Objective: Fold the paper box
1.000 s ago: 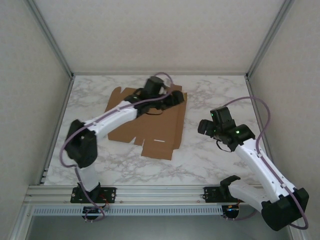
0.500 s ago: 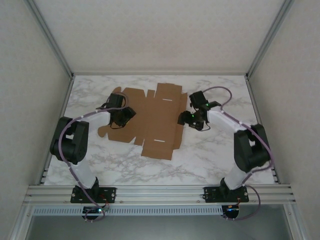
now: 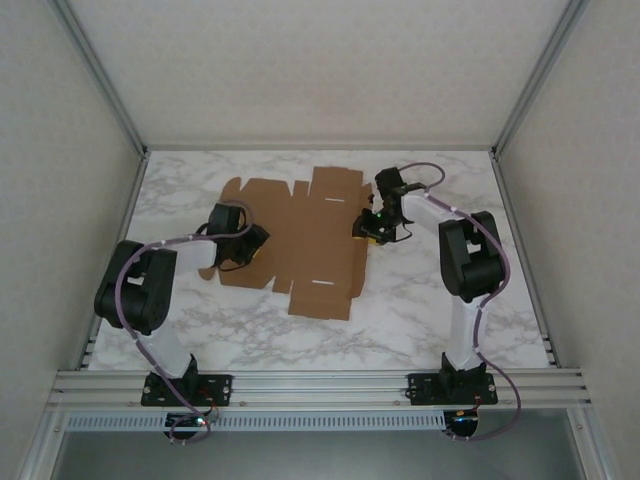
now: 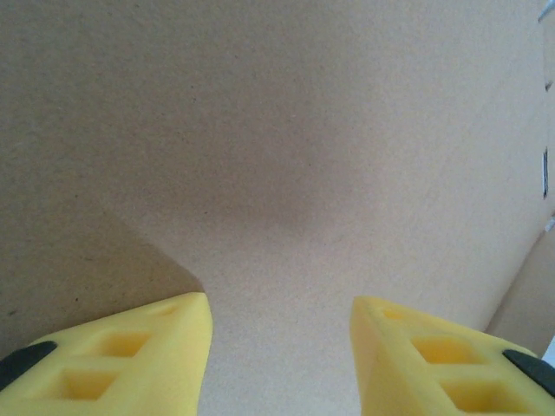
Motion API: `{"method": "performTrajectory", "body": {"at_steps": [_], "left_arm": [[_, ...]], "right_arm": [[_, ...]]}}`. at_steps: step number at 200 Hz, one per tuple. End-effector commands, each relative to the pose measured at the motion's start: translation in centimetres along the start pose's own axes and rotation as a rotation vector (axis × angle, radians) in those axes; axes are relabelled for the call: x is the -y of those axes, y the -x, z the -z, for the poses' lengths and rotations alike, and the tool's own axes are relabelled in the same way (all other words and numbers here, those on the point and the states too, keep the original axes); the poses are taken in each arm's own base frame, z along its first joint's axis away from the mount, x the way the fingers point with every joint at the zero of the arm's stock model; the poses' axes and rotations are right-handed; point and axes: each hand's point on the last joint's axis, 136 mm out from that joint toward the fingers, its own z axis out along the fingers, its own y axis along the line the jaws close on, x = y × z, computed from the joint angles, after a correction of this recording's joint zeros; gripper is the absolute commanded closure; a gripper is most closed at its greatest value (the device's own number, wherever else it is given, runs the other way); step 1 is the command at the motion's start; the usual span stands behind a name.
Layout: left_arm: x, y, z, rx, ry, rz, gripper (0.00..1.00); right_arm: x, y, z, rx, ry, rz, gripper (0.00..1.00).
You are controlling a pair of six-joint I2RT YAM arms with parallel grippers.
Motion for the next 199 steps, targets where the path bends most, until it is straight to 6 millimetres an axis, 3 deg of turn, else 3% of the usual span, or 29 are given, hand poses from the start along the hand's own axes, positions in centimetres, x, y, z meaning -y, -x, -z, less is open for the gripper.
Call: {"method": "performTrajectory", "body": {"at_steps": [1,29,59,149,178,199], "left_arm": [[-2.0,-5.0,0.2,-0.133,0.034,0.017,0.54],[-2.0,-7.9,1.3,-0.165,0.02,-0.019,0.54],[-2.4,-8.3,1.5,-0.154,0.023,-0.027,0.54],[-2.9,-8.5,0.3,-0.168,0.023,-0.002,0.54],[-2.8,-8.4,0.4,-0.163,0.017,0.006,0.54],[-2.7,-8.4,0.6,-0.16,0.015,0.005,0.54]], "right_arm": [[0.9,-0.2,0.2,-0.045,-0.047,0.031,0.71],[2.2,-0.1,0.2,-0.063,-0.139,0.061,0.82],[3.2,-0.1,0.5,-0.051,-0.321,0.165,0.91],[1.9,-1.9,-3.2,-0.118,-0.845,0.572,0.95],[1.2,-2.6,-4.7,-0.139,-0.846,0.584,0.94],[0.6,-2.4,-4.2,-0.114,-0.832,0.58,0.94]]}}
